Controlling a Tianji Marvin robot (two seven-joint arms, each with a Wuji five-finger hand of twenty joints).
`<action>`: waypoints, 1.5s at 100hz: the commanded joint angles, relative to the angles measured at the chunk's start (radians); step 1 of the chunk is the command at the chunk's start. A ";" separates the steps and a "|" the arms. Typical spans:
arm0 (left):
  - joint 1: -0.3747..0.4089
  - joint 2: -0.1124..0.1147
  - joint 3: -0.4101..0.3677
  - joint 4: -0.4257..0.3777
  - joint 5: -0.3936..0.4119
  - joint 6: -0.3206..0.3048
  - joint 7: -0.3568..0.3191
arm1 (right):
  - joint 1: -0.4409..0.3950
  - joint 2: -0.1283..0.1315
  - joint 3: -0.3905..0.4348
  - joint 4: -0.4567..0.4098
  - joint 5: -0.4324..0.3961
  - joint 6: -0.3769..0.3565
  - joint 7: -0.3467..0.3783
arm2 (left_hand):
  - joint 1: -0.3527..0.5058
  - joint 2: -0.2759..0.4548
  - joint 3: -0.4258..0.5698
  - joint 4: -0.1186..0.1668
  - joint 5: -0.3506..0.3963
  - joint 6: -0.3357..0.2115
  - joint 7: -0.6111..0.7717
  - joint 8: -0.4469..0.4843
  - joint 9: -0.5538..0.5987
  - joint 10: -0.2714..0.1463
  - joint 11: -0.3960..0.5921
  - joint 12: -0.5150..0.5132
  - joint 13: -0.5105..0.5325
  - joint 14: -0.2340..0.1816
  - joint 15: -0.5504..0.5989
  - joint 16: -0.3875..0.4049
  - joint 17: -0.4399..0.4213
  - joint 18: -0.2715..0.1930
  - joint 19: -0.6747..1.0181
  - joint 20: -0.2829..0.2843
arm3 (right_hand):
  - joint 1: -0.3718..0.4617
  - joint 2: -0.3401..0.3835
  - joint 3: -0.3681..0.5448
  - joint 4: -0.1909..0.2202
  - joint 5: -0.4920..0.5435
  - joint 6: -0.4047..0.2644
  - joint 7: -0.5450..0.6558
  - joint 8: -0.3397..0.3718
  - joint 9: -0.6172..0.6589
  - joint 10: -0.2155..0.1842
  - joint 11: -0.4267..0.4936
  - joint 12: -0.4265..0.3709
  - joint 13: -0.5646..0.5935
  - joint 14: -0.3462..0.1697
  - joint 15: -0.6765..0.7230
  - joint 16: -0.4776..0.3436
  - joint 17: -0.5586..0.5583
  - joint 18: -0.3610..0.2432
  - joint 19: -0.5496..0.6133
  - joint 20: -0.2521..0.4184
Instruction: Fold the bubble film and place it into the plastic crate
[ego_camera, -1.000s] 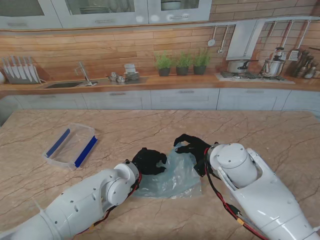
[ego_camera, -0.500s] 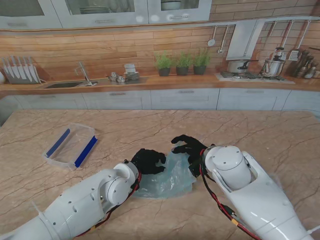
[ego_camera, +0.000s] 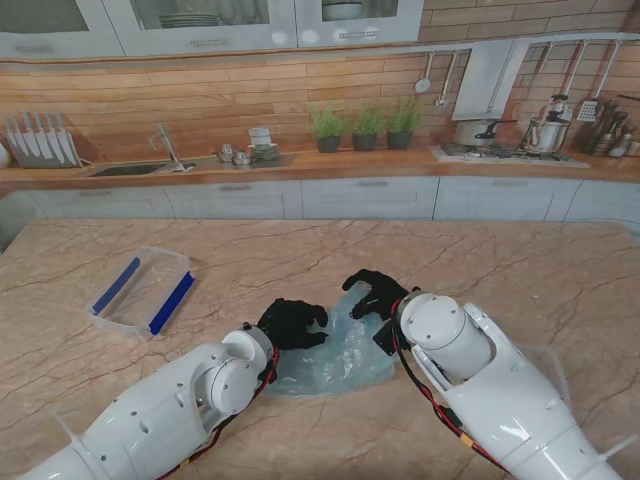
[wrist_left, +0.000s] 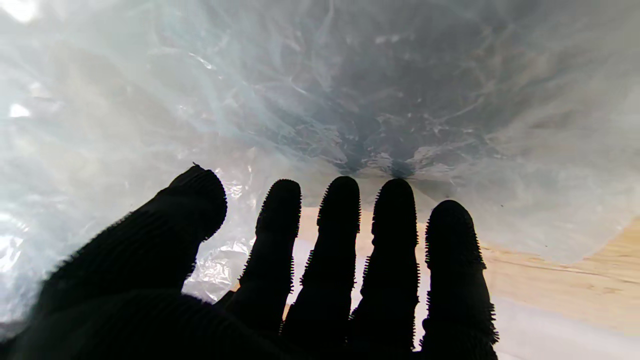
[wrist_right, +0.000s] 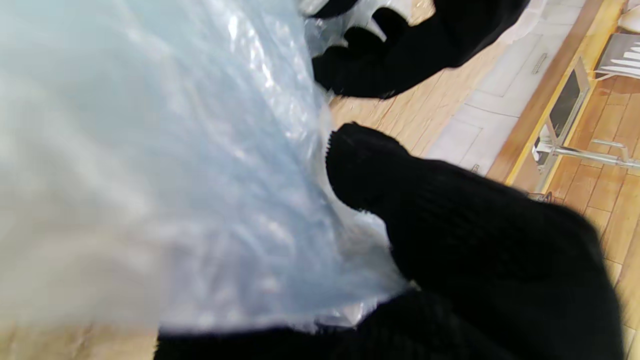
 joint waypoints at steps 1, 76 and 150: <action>0.041 0.007 -0.010 -0.022 -0.014 0.012 0.007 | -0.003 -0.003 0.006 -0.006 -0.006 -0.005 -0.005 | 0.008 0.023 -0.014 0.017 -0.015 0.009 -0.014 -0.001 -0.025 0.023 -0.025 -0.007 -0.003 0.049 -0.024 -0.030 -0.016 0.027 -0.007 -0.003 | 0.054 -0.064 0.053 -0.031 0.029 -0.024 0.013 0.001 0.011 -0.010 0.030 0.013 -0.013 0.029 0.054 -0.018 0.025 -0.063 0.069 0.008; 0.216 -0.047 -0.200 -0.206 -0.443 0.071 0.016 | 0.032 0.045 0.004 -0.021 -0.184 -0.031 0.091 | 0.121 0.026 -0.042 -0.016 0.059 0.037 0.016 -0.012 0.073 0.065 0.017 -0.003 0.071 0.095 0.046 -0.016 0.018 0.060 0.061 0.030 | 0.066 -0.071 0.086 -0.023 0.103 -0.035 0.011 0.020 0.035 -0.024 0.044 0.023 -0.036 0.040 0.068 -0.003 -0.003 -0.049 0.110 -0.054; 0.226 -0.116 -0.236 -0.184 -0.881 0.199 0.006 | 0.063 0.052 -0.056 -0.035 -0.162 -0.077 0.136 | 0.003 0.358 -0.599 0.044 0.083 0.160 -0.162 -0.126 0.012 0.156 -0.099 -0.125 -0.062 0.158 -0.087 -0.188 -0.128 0.066 -0.119 -0.067 | -0.100 0.132 -0.090 0.124 0.006 -0.025 -0.040 0.025 -0.082 -0.030 -0.008 -0.006 -0.180 0.101 -0.189 0.044 -0.177 0.045 -0.013 0.065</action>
